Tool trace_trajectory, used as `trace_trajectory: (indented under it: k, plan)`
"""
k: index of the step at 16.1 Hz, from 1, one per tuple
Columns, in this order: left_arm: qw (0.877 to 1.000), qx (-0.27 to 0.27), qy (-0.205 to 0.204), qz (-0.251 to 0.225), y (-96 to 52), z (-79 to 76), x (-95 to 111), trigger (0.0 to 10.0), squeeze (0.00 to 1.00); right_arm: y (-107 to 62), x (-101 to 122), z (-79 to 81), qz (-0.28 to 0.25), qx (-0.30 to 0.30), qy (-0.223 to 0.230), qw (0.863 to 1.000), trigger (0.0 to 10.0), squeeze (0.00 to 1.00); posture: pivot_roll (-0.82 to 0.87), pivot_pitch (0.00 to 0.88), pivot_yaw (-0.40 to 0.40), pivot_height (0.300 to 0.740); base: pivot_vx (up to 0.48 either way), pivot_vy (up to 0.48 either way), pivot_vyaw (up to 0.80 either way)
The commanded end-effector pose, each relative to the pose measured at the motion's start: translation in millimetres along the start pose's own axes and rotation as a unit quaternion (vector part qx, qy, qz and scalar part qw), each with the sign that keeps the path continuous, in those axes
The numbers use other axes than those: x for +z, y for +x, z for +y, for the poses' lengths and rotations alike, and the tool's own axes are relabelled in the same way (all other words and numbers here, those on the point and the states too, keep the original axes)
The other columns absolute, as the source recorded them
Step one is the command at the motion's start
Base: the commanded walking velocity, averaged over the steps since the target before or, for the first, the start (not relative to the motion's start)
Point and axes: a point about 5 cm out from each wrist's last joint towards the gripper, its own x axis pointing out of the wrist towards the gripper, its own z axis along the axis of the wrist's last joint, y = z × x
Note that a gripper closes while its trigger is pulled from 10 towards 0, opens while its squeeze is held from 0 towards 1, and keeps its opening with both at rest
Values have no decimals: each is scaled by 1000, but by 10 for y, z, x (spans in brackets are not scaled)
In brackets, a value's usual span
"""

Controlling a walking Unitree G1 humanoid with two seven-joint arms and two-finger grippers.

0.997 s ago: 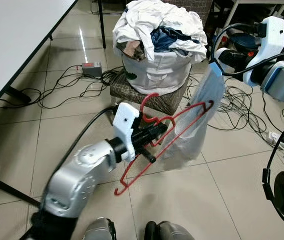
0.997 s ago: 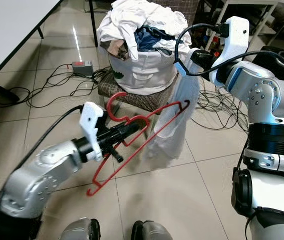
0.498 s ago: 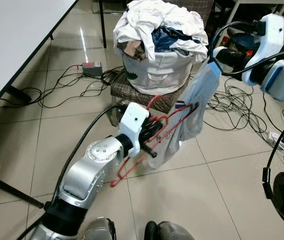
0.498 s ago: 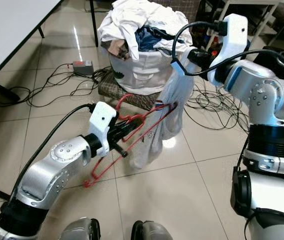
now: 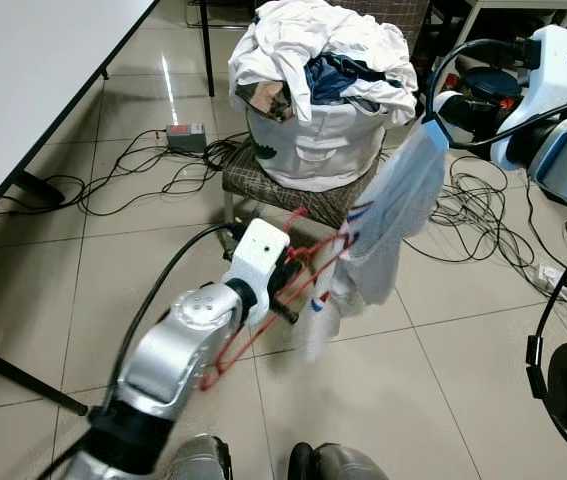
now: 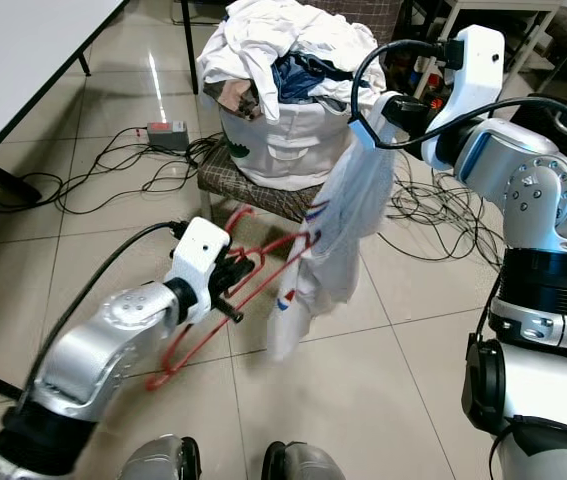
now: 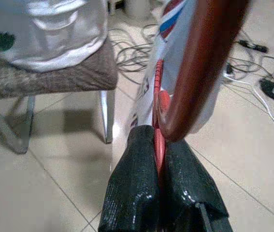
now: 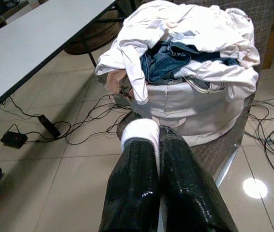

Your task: Hang hanger

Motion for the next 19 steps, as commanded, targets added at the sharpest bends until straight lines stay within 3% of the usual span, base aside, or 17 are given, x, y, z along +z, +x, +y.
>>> trace_trajectory:
  k: [1,2,3,6,7,11,14,16,19]
  plan:
    - [999,31,-16,-10,18,70,23,10000,0,-58,92,34,-22,5,-1,1000,10000,0,-166,102,-97,740,0,0,0]
    - [998,43,-40,-17,36,85,55,10000,0,-62,71,56,-19,10,-3,1000,10000,0,-167,101,-96,740,0,0,0]
    - [998,44,-39,-4,48,84,36,10000,0,-70,62,68,-20,11,-1,1000,10000,0,-167,99,-93,740,0,0,0]
    - [999,16,-8,51,72,15,-107,10000,0,-84,83,66,-28,4,2,1000,10000,0,-168,98,-90,740,0,0,0]
    - [998,-15,-2,54,122,-89,-98,10000,0,-81,91,82,-32,7,1,999,10000,0,-168,95,-89,740,0,0,0]
    - [999,-29,-15,18,188,-176,74,10000,0,-71,56,132,-26,14,-17,999,10000,0,-168,95,-91,740,0,0,0]
    - [999,27,-28,7,224,-32,138,10000,0,-82,6,150,-15,18,-25,999,10000,0,-173,90,-87,740,0,0,0]
    - [998,45,-14,29,187,52,91,10000,0,-107,-15,116,-10,7,-45,999,10000,0,-174,87,-84,740,0,0,0]
    - [998,59,-33,11,163,118,159,10000,0,-123,-48,89,-7,-2,-52,999,10000,0,-177,81,-82,740,0,0,0]
